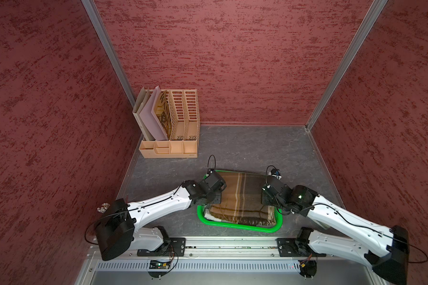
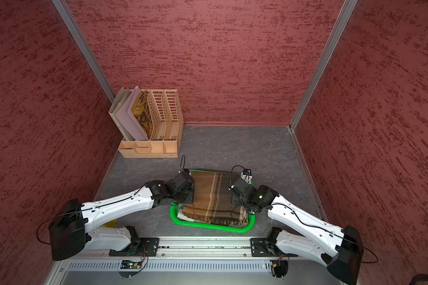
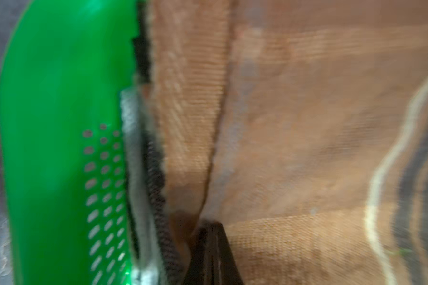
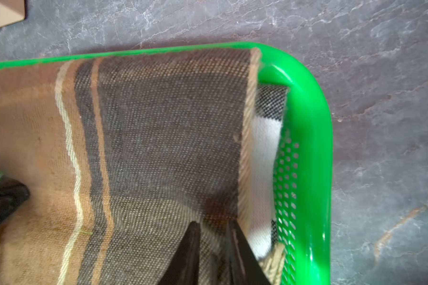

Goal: Put the folded scarf in the basket
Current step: Place the scarf in the basket.

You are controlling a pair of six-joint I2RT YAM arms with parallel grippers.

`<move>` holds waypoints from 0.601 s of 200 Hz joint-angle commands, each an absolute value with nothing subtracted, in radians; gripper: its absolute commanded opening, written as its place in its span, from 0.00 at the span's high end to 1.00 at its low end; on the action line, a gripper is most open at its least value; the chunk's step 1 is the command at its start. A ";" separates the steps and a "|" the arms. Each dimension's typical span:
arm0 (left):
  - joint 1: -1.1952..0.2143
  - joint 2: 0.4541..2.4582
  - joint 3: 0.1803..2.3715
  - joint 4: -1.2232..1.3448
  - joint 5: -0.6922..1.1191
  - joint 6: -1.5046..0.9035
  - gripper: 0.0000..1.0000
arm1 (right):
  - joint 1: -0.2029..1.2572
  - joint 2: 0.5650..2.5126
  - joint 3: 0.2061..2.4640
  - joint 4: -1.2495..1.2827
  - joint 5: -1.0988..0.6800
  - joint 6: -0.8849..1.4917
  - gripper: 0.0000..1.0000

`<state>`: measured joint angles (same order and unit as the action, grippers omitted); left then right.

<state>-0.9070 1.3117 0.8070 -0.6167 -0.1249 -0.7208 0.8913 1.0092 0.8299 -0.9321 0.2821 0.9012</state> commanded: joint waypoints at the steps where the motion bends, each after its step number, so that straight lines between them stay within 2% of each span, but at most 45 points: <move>1: -0.886 1.300 0.770 -0.620 -0.162 -0.705 1.00 | 0.894 0.984 0.830 -0.931 0.310 0.904 0.74; 80: -0.887 1.221 0.822 -0.634 -0.156 -0.710 1.00 | 0.891 0.973 0.803 -0.929 0.319 0.895 0.76; 90: -0.882 1.186 0.843 -0.657 -0.174 -0.716 0.93 | 0.882 0.972 0.834 -0.941 0.340 0.865 0.76; 101: -0.852 1.137 0.865 -0.672 -0.172 -0.723 0.76 | 0.854 0.974 0.886 -0.951 0.359 0.822 0.71; 115: -0.729 1.061 0.873 -0.636 -0.064 -0.724 0.69 | 0.772 0.983 0.970 -0.953 0.360 0.740 0.54; 120: -0.669 1.035 0.873 -0.618 -0.009 -0.726 0.64 | 0.730 0.985 0.996 -0.950 0.354 0.713 0.45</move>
<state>-0.8333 1.1484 0.8314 -0.6483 -0.1184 -0.7223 0.8467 0.9897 0.8581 -0.9520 0.3038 0.8402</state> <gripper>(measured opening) 0.285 0.399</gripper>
